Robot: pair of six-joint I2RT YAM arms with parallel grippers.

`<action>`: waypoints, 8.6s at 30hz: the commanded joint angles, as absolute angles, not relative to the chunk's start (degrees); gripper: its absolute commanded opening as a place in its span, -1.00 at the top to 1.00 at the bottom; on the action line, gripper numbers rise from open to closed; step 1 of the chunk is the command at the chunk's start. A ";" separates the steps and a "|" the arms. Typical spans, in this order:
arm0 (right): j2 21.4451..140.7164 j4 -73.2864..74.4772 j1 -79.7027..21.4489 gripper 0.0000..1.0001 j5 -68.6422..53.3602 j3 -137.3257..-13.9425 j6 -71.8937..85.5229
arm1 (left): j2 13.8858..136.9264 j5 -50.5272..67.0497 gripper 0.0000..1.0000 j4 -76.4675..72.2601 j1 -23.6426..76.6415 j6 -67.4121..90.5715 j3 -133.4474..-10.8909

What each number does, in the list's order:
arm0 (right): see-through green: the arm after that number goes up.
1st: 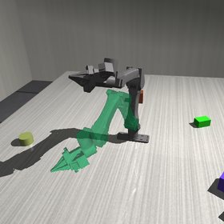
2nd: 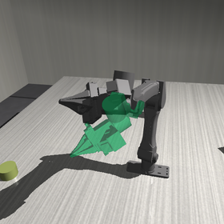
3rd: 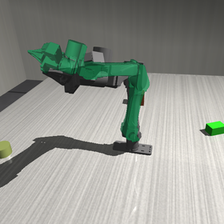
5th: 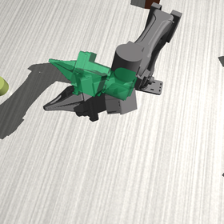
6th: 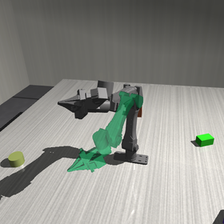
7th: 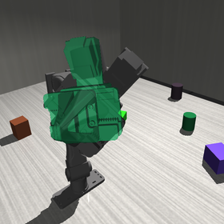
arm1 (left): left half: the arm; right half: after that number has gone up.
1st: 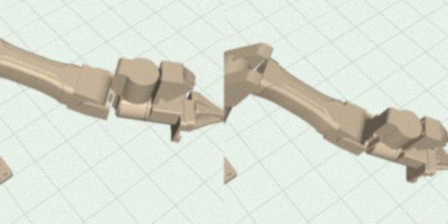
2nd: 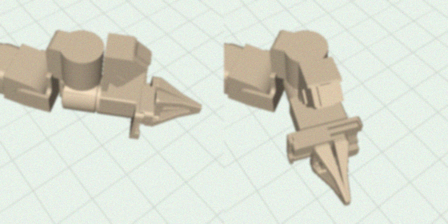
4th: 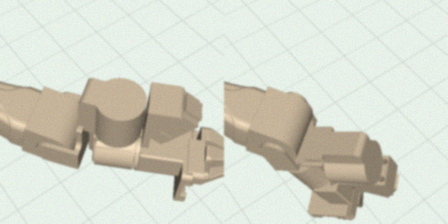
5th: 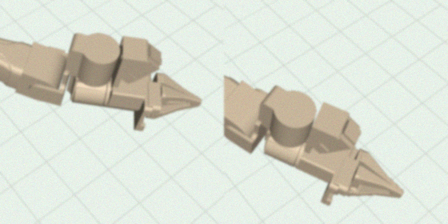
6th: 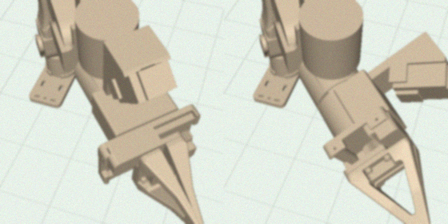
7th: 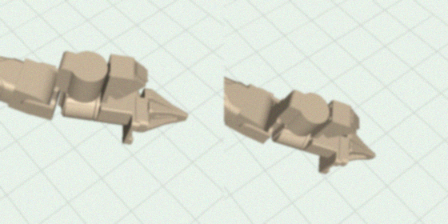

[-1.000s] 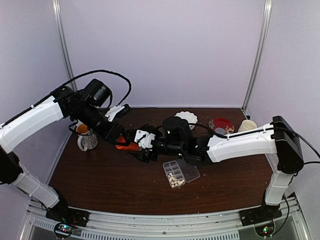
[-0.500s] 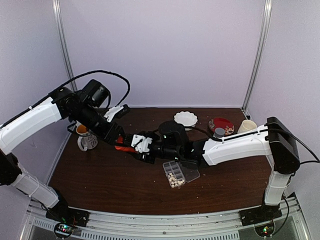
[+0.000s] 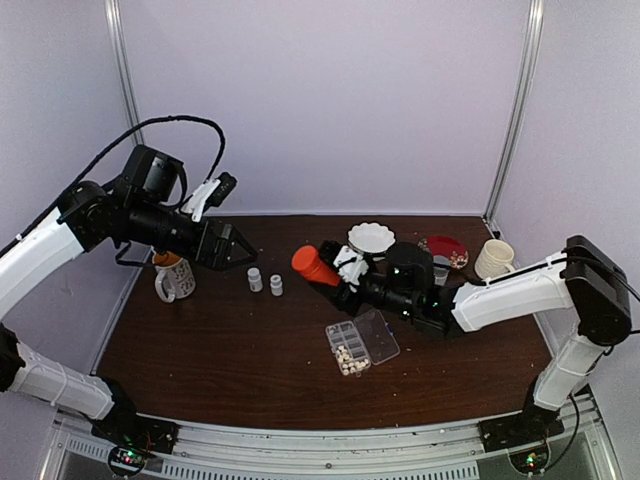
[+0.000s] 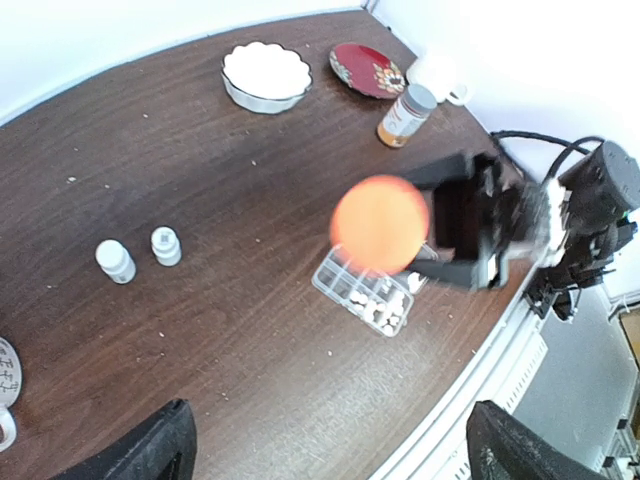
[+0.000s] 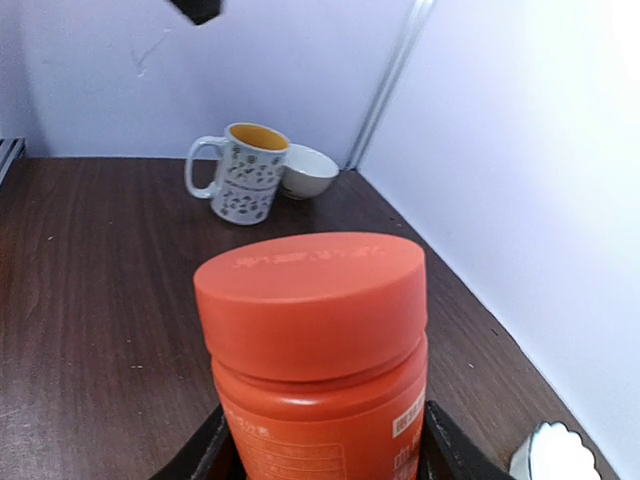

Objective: Sort the pills into containers
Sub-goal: Pass from the left arm to the right, then place the pill bottle at the center of the board, then position the pill container at the center of the board, then pick up the pill bottle from the center of the board.

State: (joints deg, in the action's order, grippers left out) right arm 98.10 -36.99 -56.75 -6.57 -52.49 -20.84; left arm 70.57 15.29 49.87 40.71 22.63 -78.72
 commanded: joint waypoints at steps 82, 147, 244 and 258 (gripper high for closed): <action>54.01 -7.32 -45.44 -0.84 25.29 -22.83 20.83 | 73.91 9.93 -0.95 39.11 40.87 17.23 -72.59; 87.75 39.48 -40.78 0.02 12.24 -64.88 24.63 | 72.53 5.19 -0.95 41.04 40.87 15.24 -71.98; 84.99 31.04 -34.63 -0.68 -4.91 -79.99 10.63 | 121.97 -0.45 0.06 43.87 34.80 7.47 -97.80; 86.07 31.84 -34.63 -0.68 -5.14 -80.12 9.72 | 123.05 -0.74 0.13 43.95 34.80 7.38 -98.10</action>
